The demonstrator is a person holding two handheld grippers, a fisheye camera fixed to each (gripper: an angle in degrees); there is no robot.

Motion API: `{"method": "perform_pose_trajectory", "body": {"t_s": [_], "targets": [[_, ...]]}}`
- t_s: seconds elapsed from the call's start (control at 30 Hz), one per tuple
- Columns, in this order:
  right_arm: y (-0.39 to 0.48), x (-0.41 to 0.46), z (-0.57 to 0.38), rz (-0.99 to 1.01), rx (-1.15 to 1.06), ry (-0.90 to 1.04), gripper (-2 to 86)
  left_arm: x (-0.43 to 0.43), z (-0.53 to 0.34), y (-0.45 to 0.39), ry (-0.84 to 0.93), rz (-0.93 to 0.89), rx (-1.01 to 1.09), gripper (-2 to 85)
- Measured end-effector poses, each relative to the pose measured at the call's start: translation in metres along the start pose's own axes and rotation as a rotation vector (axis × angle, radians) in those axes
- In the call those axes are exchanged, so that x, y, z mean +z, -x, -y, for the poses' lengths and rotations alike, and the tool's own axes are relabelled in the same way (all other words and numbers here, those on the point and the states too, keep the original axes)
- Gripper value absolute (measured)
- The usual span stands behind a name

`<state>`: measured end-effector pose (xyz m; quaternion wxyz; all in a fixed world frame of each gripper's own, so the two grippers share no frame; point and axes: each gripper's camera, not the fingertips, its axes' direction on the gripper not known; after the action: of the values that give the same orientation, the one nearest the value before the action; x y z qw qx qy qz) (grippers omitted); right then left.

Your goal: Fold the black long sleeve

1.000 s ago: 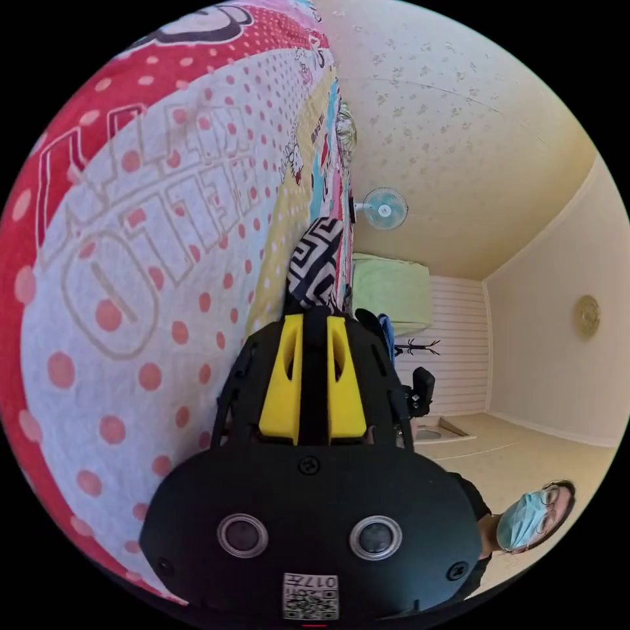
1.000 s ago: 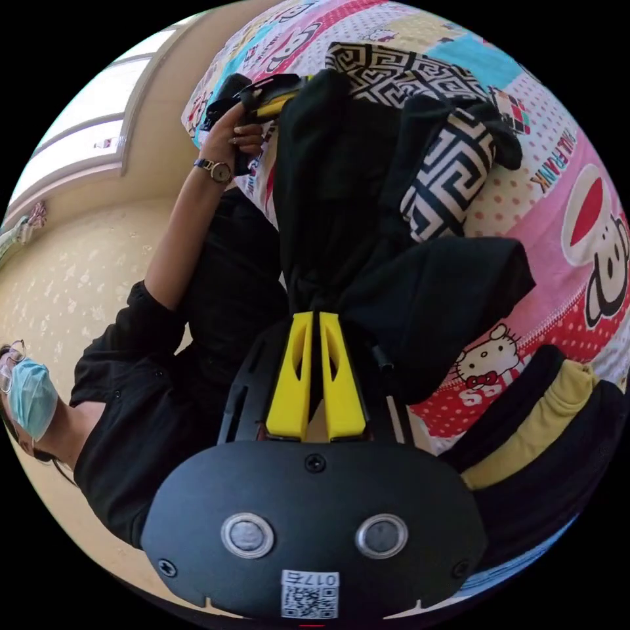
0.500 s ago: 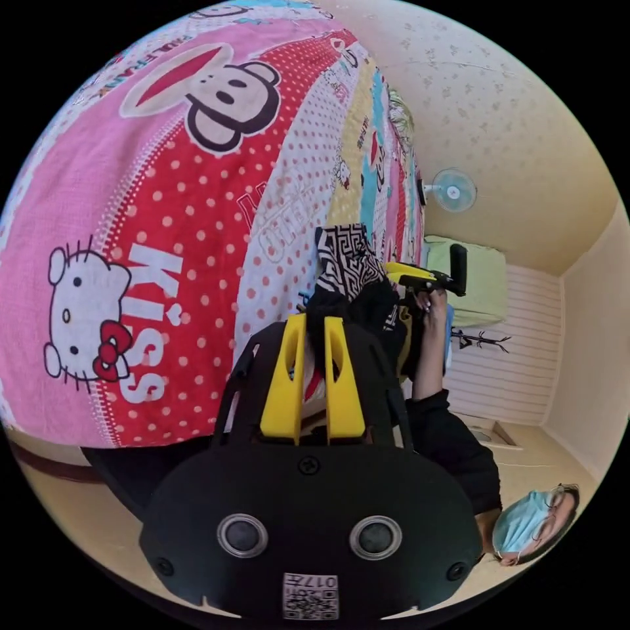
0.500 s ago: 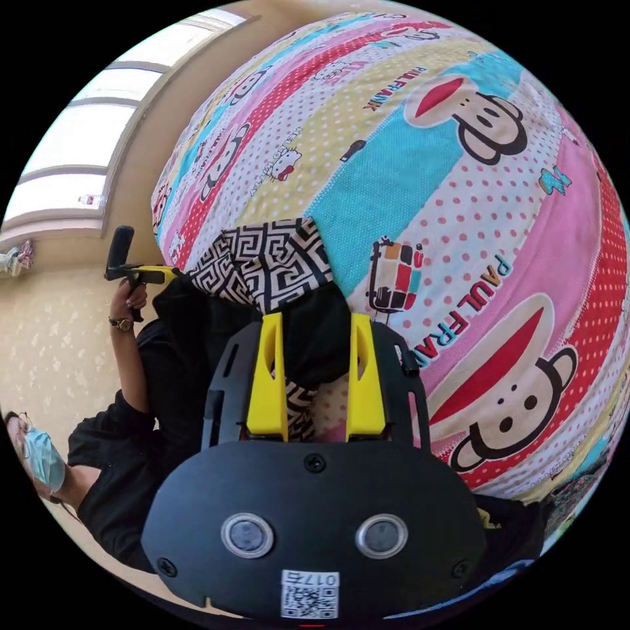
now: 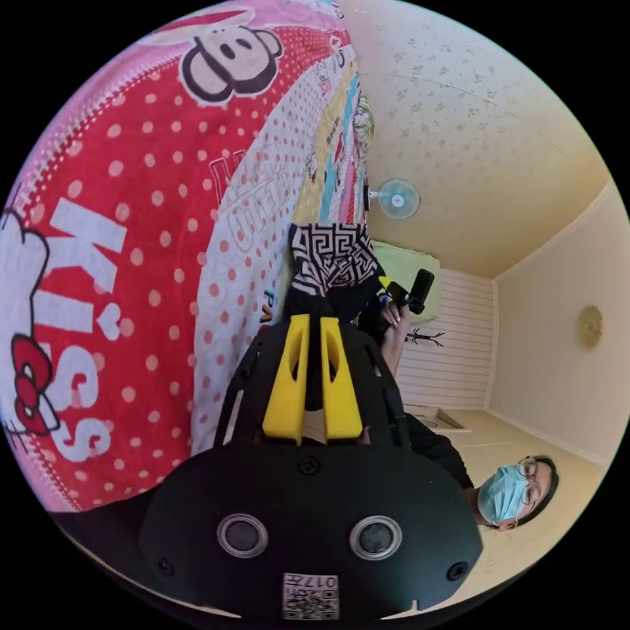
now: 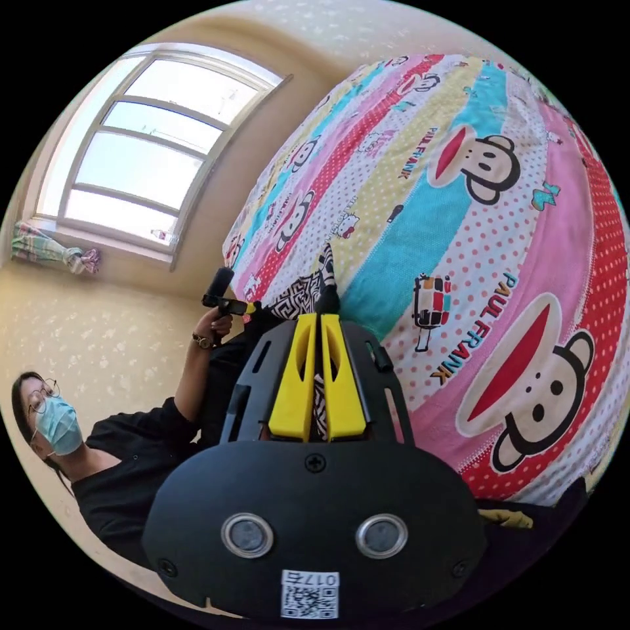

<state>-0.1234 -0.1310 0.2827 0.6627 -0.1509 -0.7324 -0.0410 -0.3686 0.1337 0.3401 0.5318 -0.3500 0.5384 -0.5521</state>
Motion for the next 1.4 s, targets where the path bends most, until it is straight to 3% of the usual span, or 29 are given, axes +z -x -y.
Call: {"method": "perform_pose_trajectory", "body": {"t_s": [0.13, 0.23, 0.37, 0.53, 0.7, 0.83, 0.97, 1.07, 1.2, 1.4], "targets": [[0.127, -0.056, -0.047, -0.245, -0.206, -0.216, 1.1, -0.020, -0.083, -0.069, -0.192, -0.052, 0.255, 3.1], [0.215, -0.097, -0.094, -0.319, -0.349, -0.419, 1.0, -0.032, -0.165, -0.122, -0.380, -0.140, 0.445, 3.0], [0.312, -0.148, -0.165, -0.234, -0.500, -0.706, 1.2, -0.044, -0.251, -0.208, -0.496, -0.131, 0.688, 2.8], [0.394, -0.199, -0.235, -0.188, -0.631, -0.960, 1.3, -0.040, -0.367, -0.350, -0.627, 0.062, 0.999, 2.6], [0.441, -0.235, -0.232, -0.192, -0.612, -0.914, 1.3, -0.030, -0.406, -0.423, -0.727, 0.357, 0.994, 1.9], [0.458, -0.251, -0.226, -0.091, -0.606, -0.922, 1.2, -0.028, -0.422, -0.445, -0.691, 0.214, 1.055, 1.6], [0.488, -0.252, -0.271, -0.146, -0.701, -1.067, 1.2, -0.014, -0.462, -0.464, -0.800, 0.366, 1.101, 1.3], [0.498, -0.250, -0.283, -0.169, -0.687, -1.142, 1.3, -0.007, -0.476, -0.467, -0.878, 0.334, 1.136, 1.0], [0.494, -0.251, -0.242, -0.215, -0.614, -1.090, 1.4, -0.010, -0.432, -0.472, -0.845, 0.375, 1.065, 0.9], [0.403, -0.227, -0.058, -0.083, -0.369, -0.815, 1.7, -0.040, -0.270, -0.430, -0.666, 0.289, 0.805, 1.2]]}}
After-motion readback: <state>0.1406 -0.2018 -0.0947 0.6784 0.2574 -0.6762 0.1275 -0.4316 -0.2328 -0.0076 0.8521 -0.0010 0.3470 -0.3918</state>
